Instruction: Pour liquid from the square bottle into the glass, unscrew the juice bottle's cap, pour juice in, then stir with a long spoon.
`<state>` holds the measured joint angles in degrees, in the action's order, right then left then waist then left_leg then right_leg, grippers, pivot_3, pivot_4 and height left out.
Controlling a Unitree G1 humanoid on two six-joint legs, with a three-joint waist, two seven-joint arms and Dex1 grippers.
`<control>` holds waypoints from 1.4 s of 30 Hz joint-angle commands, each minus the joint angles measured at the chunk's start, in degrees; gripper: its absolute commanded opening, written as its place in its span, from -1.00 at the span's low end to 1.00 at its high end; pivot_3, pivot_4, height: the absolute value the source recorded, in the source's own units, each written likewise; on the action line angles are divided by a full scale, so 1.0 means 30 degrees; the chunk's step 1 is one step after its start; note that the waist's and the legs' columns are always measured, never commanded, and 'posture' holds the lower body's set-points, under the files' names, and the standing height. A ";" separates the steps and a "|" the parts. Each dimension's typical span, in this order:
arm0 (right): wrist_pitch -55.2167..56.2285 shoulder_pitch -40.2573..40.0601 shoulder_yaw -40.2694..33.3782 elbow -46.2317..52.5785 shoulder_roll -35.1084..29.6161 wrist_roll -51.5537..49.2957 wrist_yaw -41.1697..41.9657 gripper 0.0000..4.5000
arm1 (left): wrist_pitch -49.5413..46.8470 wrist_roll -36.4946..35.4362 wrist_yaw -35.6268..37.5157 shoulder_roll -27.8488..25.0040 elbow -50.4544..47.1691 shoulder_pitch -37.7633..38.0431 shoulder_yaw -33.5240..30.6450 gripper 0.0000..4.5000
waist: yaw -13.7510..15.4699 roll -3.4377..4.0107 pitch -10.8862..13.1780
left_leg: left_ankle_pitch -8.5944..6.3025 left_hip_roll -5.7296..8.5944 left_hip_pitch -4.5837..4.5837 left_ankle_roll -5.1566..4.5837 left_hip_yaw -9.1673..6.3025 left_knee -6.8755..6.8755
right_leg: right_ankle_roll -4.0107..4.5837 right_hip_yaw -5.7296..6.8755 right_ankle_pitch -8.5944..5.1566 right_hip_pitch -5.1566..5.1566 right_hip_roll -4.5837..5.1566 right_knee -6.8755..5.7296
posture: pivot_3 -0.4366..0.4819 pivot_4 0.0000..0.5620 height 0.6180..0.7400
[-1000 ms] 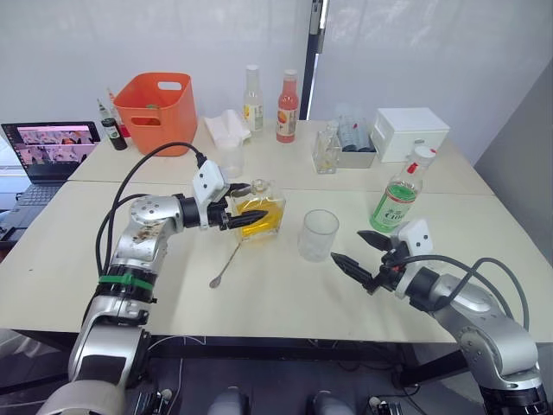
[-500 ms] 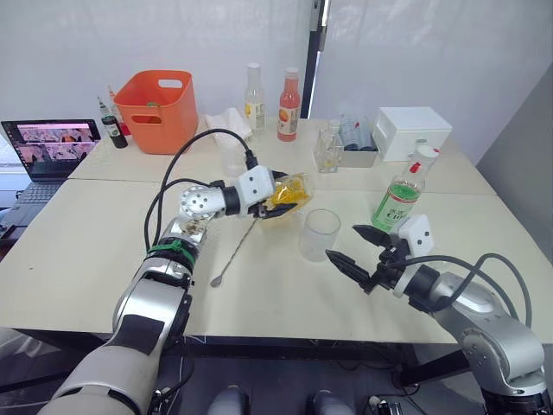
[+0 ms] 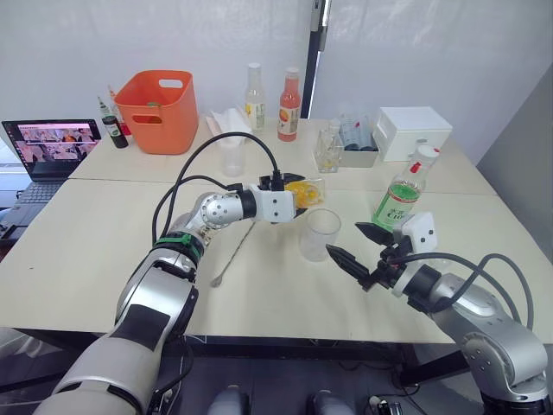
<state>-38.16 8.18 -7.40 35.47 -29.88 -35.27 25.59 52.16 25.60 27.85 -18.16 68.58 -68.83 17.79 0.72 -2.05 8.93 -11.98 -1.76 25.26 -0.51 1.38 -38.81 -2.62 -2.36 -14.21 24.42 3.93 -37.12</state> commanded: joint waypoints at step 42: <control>-0.0203 -0.0267 -0.0633 0.1720 0.0656 -0.1610 -0.1622 1.00 | 0.0081 0.8076 -1.4239 -0.0536 0.0105 -0.3241 0.5284 0.24 | -0.0004 0.0000 0.0000 | 0.0000 0.0014 0.0001 0.0001 0.0003 -0.0006 | -0.0005 0.0004 0.0001 0.0002 0.0014 -0.0015 | -0.05 -0.47 0.59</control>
<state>-39.32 7.50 -7.64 38.21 -27.79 -39.12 20.91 52.61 50.91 -10.93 -19.65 70.84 -74.25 35.03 0.71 -2.05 8.93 -11.98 -1.72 25.26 -0.51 1.39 -38.83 -2.64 -2.35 -14.20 24.42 3.98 -37.18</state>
